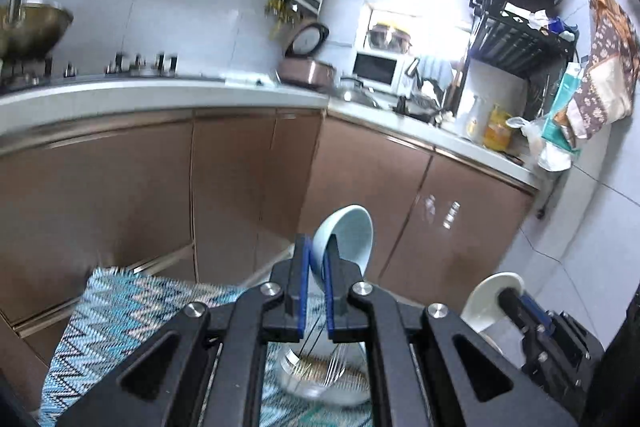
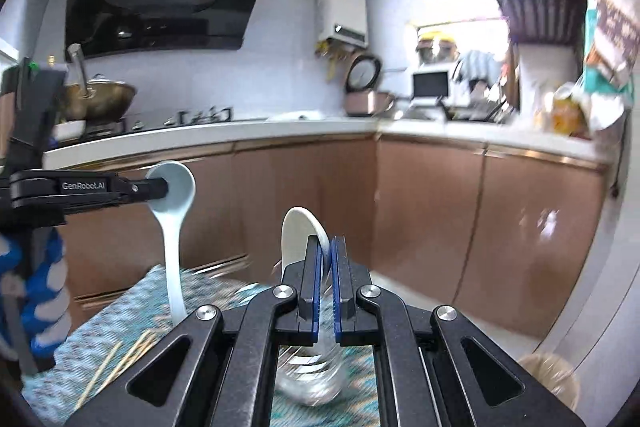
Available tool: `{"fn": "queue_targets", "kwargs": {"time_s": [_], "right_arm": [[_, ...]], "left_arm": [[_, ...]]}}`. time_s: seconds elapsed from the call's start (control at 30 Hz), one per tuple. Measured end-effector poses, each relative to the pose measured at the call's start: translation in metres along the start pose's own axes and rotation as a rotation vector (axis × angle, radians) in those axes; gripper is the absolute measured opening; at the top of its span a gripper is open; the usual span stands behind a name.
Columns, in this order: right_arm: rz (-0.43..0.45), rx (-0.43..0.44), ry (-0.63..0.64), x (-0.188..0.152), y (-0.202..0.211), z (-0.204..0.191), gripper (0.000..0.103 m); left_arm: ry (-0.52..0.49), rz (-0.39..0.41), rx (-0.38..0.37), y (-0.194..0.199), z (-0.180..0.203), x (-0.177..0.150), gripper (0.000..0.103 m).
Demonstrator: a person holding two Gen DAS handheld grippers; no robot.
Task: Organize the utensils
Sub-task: 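Lift the spoon into the wire utensil holder and open the right tool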
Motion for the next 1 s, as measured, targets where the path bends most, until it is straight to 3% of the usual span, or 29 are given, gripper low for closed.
{"fn": "queue_targets", "kwargs": {"time_s": [0.17, 0.33, 0.63, 0.7, 0.77, 1.0], "right_arm": [[0.011, -0.021, 0.019, -0.008, -0.024, 0.005, 0.005], [-0.007, -0.014, 0.03, -0.025, -0.036, 0.004, 0.005], [-0.074, 0.015, 0.014, -0.066, -0.053, 0.0, 0.011], [-0.082, 0.026, 0.0, -0.069, -0.052, 0.001, 0.017], [-0.081, 0.031, -0.013, -0.069, -0.049, 0.002, 0.03], [-0.084, 0.019, -0.047, -0.064, -0.033, 0.001, 0.032]], "left_arm": [[-0.07, 0.063, 0.097, -0.026, 0.036, -0.02, 0.006], [-0.126, 0.061, 0.183, -0.055, 0.043, -0.053, 0.006], [-0.123, 0.013, 0.181, -0.073, 0.032, -0.087, 0.008], [-0.121, 0.0, 0.174, -0.071, 0.032, -0.091, 0.009], [-0.114, -0.011, 0.164, -0.069, 0.031, -0.092, 0.011], [-0.114, -0.01, 0.137, -0.041, 0.028, -0.083, 0.021]]}}
Point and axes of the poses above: each gripper's, at about its wrist camera, not at the fingertips, and y roughly against the way its jaws point, z to its right, x to its top, the point moved 2 cm from there along -y, roughly the way its jaws point, and after that the axes turned 5 degrees about -x, right-handed, at the moved point
